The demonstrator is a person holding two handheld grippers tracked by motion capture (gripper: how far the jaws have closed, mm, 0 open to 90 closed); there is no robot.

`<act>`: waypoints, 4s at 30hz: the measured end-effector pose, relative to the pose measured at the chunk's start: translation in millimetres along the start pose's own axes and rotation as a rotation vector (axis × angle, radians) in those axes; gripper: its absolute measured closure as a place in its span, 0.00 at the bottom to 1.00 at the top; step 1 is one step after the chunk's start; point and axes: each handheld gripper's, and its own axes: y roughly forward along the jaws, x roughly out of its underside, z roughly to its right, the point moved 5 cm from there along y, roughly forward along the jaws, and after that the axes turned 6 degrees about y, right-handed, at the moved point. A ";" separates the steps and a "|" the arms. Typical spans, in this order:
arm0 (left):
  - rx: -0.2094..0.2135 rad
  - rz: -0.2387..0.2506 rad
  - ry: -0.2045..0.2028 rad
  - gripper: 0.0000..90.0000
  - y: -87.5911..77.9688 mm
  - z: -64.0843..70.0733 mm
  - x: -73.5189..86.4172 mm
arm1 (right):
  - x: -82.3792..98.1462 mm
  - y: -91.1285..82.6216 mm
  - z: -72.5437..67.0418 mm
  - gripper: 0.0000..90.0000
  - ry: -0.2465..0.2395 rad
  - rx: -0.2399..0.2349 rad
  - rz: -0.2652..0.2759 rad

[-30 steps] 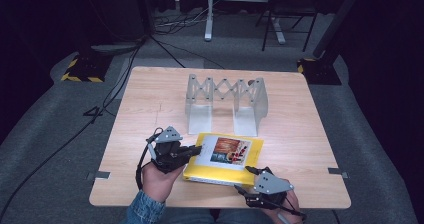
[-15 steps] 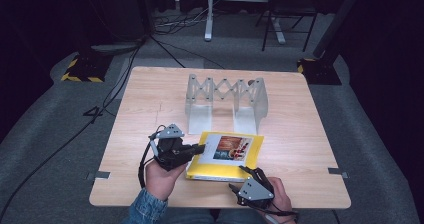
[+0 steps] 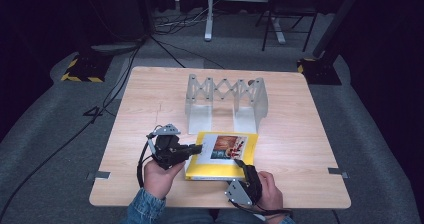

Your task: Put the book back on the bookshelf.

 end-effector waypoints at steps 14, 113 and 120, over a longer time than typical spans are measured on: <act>-0.091 0.019 -0.049 0.93 -0.1 -15.4 3.2 | -3.5 13.1 -1.1 0.78 -0.155 0.034 -0.060; -0.580 -0.150 0.062 0.48 -15.1 -114.8 101.1 | -29.9 -29.6 191.3 0.85 0.778 0.114 0.342; -0.580 -0.151 0.066 0.48 -15.1 -114.8 101.1 | -23.9 -19.7 200.4 0.85 0.811 0.145 0.317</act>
